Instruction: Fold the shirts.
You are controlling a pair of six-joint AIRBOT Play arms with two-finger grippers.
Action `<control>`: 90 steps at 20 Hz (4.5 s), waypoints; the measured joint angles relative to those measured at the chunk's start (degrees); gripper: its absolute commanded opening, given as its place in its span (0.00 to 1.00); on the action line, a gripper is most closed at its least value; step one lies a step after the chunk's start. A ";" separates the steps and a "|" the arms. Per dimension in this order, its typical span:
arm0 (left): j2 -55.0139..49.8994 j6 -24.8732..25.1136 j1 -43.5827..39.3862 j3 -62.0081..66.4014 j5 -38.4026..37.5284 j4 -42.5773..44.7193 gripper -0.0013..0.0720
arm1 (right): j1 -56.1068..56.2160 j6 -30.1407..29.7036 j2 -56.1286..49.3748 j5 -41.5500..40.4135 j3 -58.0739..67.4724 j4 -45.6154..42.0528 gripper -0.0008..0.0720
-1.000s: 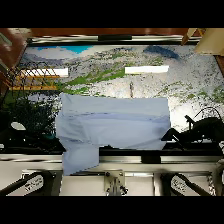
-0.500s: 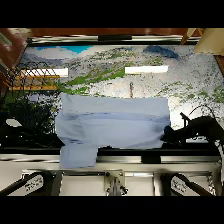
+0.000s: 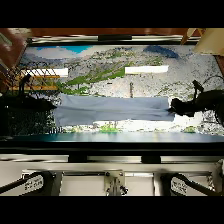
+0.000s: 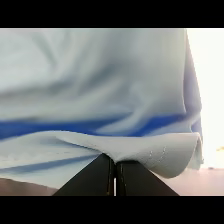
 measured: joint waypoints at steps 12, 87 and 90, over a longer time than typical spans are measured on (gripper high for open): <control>-27.36 -11.10 -5.79 19.87 -0.22 -0.66 0.94 | 7.89 3.39 -20.74 6.25 18.80 -2.23 0.79; 15.54 -20.46 1.73 23.12 3.17 6.38 0.06 | 48.28 14.99 -28.20 10.91 33.18 23.52 0.83; 15.76 -20.11 2.12 22.14 2.47 6.56 0.06 | 42.69 16.39 -25.40 -1.51 33.64 10.80 0.86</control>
